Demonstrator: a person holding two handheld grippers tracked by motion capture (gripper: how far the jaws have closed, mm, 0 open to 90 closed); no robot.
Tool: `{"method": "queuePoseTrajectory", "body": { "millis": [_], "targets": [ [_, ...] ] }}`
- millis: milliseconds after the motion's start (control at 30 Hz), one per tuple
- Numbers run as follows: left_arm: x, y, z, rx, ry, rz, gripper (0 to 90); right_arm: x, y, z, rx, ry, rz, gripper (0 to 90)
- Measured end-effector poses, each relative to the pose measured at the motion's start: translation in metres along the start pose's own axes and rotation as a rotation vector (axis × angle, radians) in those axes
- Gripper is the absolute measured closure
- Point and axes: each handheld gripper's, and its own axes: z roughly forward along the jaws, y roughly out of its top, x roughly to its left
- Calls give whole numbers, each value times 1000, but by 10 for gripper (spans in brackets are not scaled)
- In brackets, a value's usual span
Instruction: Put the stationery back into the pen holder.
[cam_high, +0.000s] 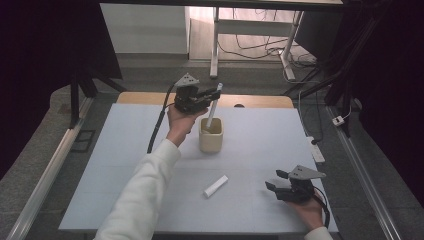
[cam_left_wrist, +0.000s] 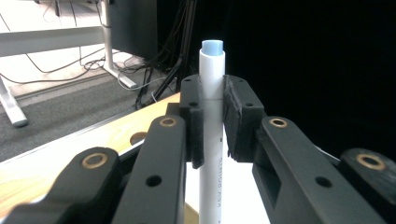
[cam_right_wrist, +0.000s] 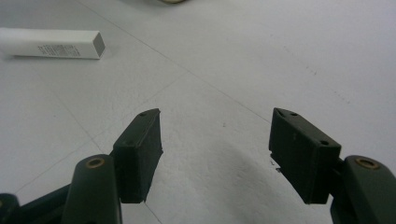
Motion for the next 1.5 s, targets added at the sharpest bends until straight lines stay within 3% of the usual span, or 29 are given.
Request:
{"method": "queuePoseTrajectory", "body": {
  "millis": [333,567,667,900,1000,1200,1500],
  "targets": [
    [5,-12,19,38,3,19,773,-1,0,0,3,1,-1,341],
    [10,-22,23,56,-8,2,758,-1,-1,1,4,4,-3,341],
    [11,-24,21,68,0,3,621,-1,-1,1,4,4,-3,340],
    [8,-29,5,124,-5,46,574,-1,-1,1,5,0,-7,341],
    [6,-33,-4,141,-12,45,556,0,-1,1,5,-1,-6,341],
    [1,-42,-22,167,-1,64,522,0,-1,1,5,3,-8,342],
    [-6,-60,-54,221,27,133,495,1,0,1,6,0,-14,341]
  ]
}}
